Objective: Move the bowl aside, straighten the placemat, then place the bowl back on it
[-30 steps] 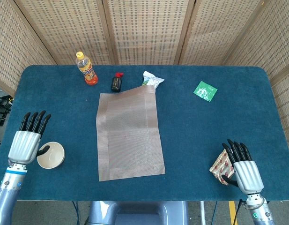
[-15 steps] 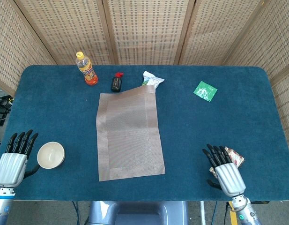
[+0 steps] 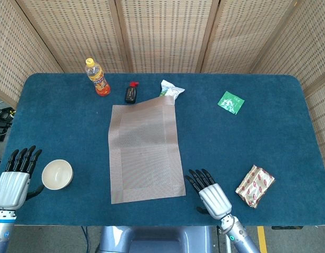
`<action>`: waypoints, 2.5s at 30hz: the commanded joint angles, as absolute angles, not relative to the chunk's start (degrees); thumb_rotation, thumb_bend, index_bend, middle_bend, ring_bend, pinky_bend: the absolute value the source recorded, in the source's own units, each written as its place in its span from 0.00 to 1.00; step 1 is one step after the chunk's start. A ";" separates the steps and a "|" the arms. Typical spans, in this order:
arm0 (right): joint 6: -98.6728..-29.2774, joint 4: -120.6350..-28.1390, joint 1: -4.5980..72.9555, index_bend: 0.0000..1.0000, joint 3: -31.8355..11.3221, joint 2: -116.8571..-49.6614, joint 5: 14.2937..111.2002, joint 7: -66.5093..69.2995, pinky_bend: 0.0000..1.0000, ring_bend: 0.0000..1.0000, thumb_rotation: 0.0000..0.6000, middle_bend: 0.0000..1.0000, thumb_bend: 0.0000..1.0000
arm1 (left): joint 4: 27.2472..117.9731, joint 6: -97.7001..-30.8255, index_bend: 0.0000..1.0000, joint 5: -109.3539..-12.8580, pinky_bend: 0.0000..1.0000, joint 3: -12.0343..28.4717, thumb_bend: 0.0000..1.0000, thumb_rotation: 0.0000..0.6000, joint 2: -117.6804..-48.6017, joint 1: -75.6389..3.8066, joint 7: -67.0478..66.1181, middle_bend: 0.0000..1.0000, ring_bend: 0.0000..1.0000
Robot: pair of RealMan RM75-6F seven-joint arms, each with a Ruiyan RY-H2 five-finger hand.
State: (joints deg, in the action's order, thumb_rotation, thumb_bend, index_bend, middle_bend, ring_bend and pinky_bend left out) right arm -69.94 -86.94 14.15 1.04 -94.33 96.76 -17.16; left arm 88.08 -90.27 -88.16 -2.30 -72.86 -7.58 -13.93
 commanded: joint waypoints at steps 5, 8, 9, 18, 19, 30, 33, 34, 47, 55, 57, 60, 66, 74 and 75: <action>-71.06 -83.07 15.43 0.03 -0.51 -99.65 96.27 -17.86 0.00 0.00 1.00 0.00 0.02 | 87.54 -89.09 0.00 -88.32 0.00 -2.08 0.10 1.00 -73.39 -7.58 -14.29 0.00 0.00; -71.22 -81.77 15.84 0.03 -0.78 -101.32 96.03 -18.10 0.00 0.00 1.00 0.00 0.02 | 87.35 -88.64 0.00 -88.26 0.00 -1.87 0.10 1.00 -73.55 -7.55 -14.36 0.00 0.00; -71.10 -81.39 16.02 0.03 -0.87 -101.73 95.84 -18.07 0.00 0.00 1.00 0.00 0.02 | 87.30 -88.53 0.00 -88.24 0.00 -1.79 0.10 1.00 -73.57 -7.53 -14.32 0.00 0.00; -68.43 -78.92 17.68 0.03 -1.57 -104.44 92.72 -18.73 0.00 0.00 1.00 0.00 0.02 | 86.48 -87.09 0.00 -86.97 0.00 -0.63 0.10 1.00 -73.78 -7.54 -13.45 0.00 0.00; -68.22 -78.81 17.80 0.03 -1.57 -104.59 92.46 -18.81 0.00 0.00 1.00 0.00 0.02 | 86.44 -87.01 0.00 -87.00 0.00 -0.58 0.10 1.00 -73.82 -7.54 -13.41 0.00 0.00; -66.20 -77.10 19.39 0.03 -1.78 -106.86 90.31 -19.60 0.00 0.00 1.00 0.00 0.02 | 85.93 -86.07 0.00 -86.91 0.00 -0.17 0.10 1.00 -74.16 -7.53 -12.97 0.00 0.00; -67.08 -75.08 20.03 0.03 -1.80 -108.30 91.41 -18.53 0.00 0.00 1.00 0.00 0.07 | 85.70 -85.85 0.00 -86.98 0.00 -0.15 0.10 1.00 -74.35 -7.53 -12.82 0.00 0.00; -67.29 -74.55 20.17 0.04 -1.78 -108.65 91.66 -18.18 0.00 0.00 1.00 0.00 0.08 | 85.64 -85.77 0.00 -86.97 0.00 -0.14 0.10 1.00 -74.38 -7.54 -12.81 0.00 0.00; -68.06 -70.00 22.07 0.05 -1.54 -111.18 92.61 -13.91 0.00 0.00 1.00 0.00 0.30 | 85.14 -84.52 0.00 -86.65 0.00 0.10 0.10 1.00 -74.78 -7.64 -12.82 0.00 0.00; -69.19 -67.79 22.57 0.06 -1.15 -111.79 93.21 -11.79 0.00 0.00 1.00 0.00 0.47 | 84.88 -84.16 0.00 -86.55 0.00 0.28 0.10 1.00 -74.89 -7.64 -12.48 0.00 0.00; -68.90 -68.06 22.68 0.06 -1.12 -111.56 92.88 -12.05 0.00 0.00 1.00 0.00 0.46 | 84.83 -84.13 0.00 -86.58 0.00 0.33 0.10 1.00 -74.88 -7.64 -12.39 0.00 0.00; -68.17 -68.88 22.79 0.06 -1.02 -110.82 92.17 -13.61 0.00 0.00 1.00 0.00 0.42 | 84.81 -83.99 0.00 -86.56 0.00 0.36 0.10 1.00 -74.83 -7.63 -12.26 0.00 0.00; -67.78 -69.84 23.06 0.06 -1.39 -110.54 91.25 -14.61 0.00 0.00 1.00 0.00 0.41 | 84.83 -83.81 0.00 -86.68 0.00 0.34 0.10 1.00 -74.85 -7.63 -12.32 0.00 0.00; -73.54 -61.06 23.95 0.08 -1.35 -114.45 95.15 -6.18 0.00 0.00 1.00 0.00 0.46 | 84.78 -84.02 0.00 -86.81 0.00 0.49 0.10 1.00 -74.84 -7.49 -11.81 0.00 0.00; -74.74 -59.64 23.87 0.08 -1.23 -115.02 95.71 -4.47 0.00 0.00 1.00 0.00 0.50 | 84.72 -84.03 0.00 -86.82 0.00 0.51 0.10 1.00 -74.87 -7.48 -11.70 0.00 0.00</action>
